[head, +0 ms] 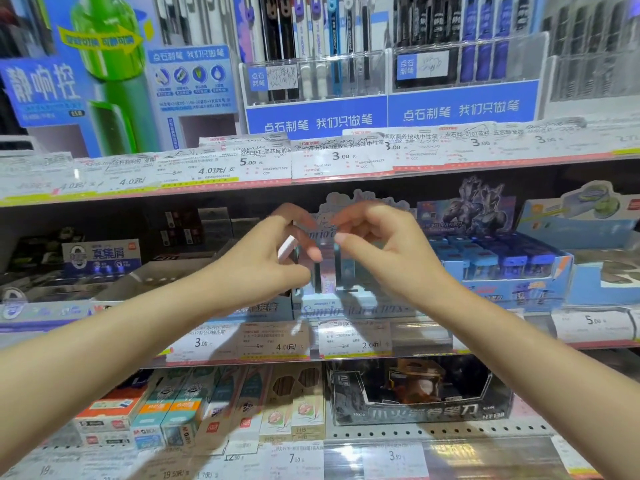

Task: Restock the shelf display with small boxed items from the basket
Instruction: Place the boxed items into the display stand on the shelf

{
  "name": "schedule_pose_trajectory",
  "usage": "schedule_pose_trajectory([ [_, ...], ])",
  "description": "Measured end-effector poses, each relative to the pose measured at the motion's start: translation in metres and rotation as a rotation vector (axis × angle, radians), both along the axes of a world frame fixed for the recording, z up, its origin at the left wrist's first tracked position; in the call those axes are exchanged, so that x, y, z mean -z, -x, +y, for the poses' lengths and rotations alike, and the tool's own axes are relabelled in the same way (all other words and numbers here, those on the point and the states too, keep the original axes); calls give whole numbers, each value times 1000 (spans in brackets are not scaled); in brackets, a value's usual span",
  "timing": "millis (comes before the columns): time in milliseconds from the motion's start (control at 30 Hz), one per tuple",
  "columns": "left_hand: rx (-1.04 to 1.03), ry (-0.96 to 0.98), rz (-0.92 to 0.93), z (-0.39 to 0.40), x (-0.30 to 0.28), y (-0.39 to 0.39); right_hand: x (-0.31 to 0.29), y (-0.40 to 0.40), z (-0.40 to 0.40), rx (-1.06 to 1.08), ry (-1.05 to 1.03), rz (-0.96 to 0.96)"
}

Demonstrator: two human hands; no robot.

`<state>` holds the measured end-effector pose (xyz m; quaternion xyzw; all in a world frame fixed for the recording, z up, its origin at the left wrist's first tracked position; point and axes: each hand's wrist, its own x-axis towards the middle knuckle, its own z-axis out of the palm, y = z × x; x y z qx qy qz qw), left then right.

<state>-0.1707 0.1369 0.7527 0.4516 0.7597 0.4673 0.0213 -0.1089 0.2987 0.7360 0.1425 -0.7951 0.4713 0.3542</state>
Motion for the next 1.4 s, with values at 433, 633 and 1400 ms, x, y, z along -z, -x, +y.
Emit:
schedule_pose_trajectory([
  [433,240,-88,-591,3,-2,-5,-6,-8,-9,-164,-8,-165],
  [633,-32,-242,-388,-6,-1,5,0,-11,13,-91,237,-156],
  [1400,-7,565,774,-5,12,29,4,11,34,93,-133,-120],
])
